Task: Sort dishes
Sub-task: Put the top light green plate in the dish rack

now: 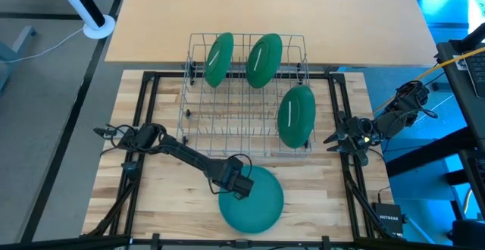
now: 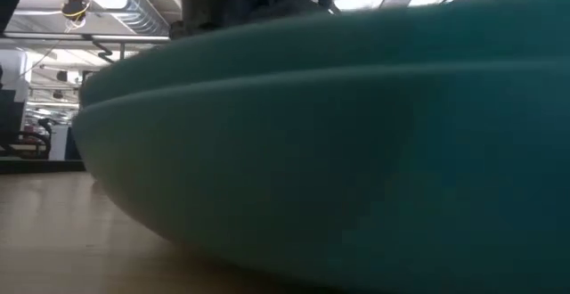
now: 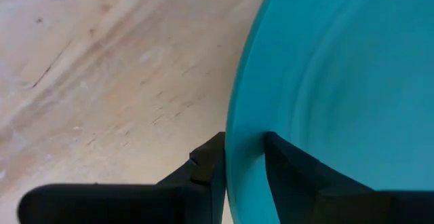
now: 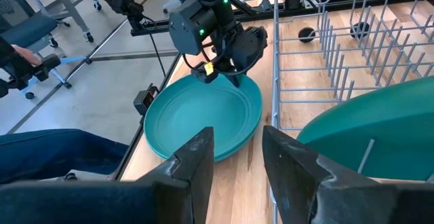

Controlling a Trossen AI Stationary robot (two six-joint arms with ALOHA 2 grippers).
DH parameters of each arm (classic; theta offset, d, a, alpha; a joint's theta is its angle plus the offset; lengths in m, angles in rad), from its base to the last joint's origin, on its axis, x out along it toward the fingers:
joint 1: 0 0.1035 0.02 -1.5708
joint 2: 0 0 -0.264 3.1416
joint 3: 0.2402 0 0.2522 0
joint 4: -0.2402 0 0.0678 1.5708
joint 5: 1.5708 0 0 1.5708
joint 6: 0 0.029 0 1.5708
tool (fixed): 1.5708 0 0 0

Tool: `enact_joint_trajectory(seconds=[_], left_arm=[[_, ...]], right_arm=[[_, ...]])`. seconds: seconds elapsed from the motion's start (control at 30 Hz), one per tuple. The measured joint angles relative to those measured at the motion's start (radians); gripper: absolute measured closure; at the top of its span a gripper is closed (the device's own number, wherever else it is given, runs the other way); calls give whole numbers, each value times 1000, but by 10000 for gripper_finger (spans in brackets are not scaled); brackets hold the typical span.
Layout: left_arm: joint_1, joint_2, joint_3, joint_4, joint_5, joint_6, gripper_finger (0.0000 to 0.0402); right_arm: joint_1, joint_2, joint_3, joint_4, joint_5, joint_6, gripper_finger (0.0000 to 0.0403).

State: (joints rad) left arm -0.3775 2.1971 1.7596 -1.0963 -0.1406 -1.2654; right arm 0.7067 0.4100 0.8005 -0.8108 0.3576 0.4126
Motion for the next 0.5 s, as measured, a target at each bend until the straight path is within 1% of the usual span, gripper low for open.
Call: enact_joint_trajectory(seconds=[0.17, 0.27, 0.33, 0.5], left_arm=[[-1, 0, 0, 37, 1, 89, 315], [-1, 0, 0, 41, 5, 82, 308], [-1, 0, 0, 33, 7, 77, 292], [-1, 1, 0, 34, 7, 77, 237]], right_arm=[[0, 0, 0, 0, 0, 0, 271], [0, 0, 0, 0, 0, 0, 271], [0, 0, 0, 0, 0, 0, 271], [0, 0, 0, 0, -2, 0, 271]])
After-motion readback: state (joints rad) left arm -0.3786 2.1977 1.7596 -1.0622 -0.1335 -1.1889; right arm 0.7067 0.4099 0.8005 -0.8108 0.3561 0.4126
